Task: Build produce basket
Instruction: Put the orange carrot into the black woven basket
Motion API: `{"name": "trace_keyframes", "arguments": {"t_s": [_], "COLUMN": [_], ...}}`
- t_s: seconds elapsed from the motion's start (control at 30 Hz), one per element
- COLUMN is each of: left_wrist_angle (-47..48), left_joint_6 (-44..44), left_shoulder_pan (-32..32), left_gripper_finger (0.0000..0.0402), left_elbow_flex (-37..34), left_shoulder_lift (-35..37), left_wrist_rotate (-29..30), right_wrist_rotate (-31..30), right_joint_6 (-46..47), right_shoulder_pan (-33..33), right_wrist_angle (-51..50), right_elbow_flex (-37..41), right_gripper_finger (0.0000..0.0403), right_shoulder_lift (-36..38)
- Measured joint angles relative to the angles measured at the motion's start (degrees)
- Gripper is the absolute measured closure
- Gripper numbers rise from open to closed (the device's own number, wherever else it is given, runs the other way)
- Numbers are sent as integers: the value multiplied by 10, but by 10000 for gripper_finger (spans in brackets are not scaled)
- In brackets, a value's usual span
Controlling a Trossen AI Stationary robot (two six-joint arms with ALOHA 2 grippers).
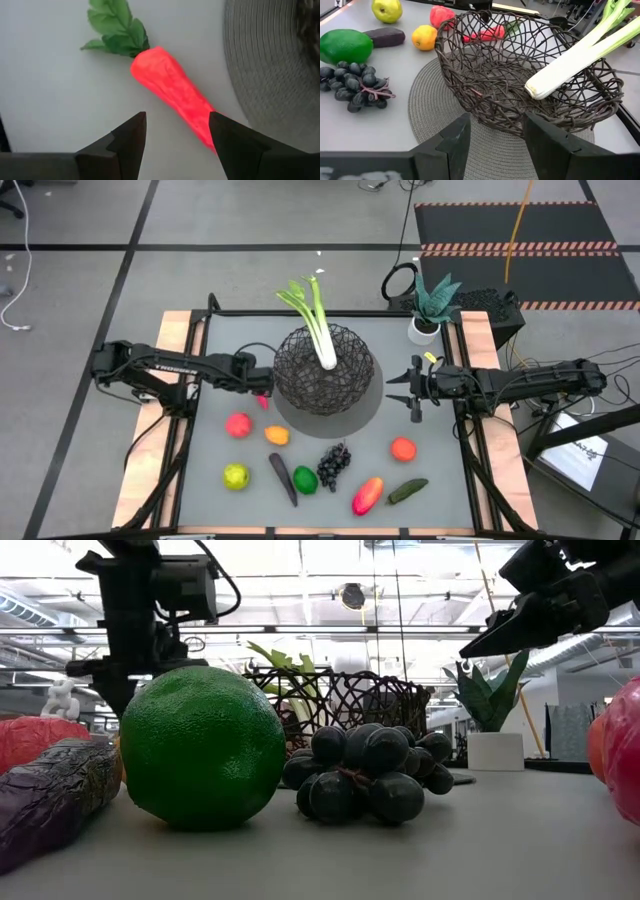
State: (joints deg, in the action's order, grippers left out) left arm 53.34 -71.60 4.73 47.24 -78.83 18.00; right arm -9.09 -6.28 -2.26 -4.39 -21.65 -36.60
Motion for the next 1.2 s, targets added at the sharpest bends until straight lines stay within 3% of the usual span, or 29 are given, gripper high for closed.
{"name": "trace_keyframes", "arguments": {"t_s": [0.2,0.47,0.9,1.2], "left_wrist_angle": [-1,-14,-61,-124], "left_joint_6": [-104,-160,-260,-265], "left_shoulder_pan": [0,5,5,5], "left_gripper_finger": [183,183,183,183], "left_elbow_flex": [-16,-22,-51,-103], "left_shoulder_lift": [0,0,-22,-24], "left_wrist_rotate": [5,60,74,74], "right_wrist_rotate": [1,1,1,2], "right_joint_6": [0,0,0,-1], "right_shoulder_pan": [0,0,0,0], "right_wrist_angle": [-1,-1,-3,-5], "right_elbow_flex": [0,0,0,0], "right_gripper_finger": [230,230,230,230], "right_shoulder_lift": [0,0,0,0]}}
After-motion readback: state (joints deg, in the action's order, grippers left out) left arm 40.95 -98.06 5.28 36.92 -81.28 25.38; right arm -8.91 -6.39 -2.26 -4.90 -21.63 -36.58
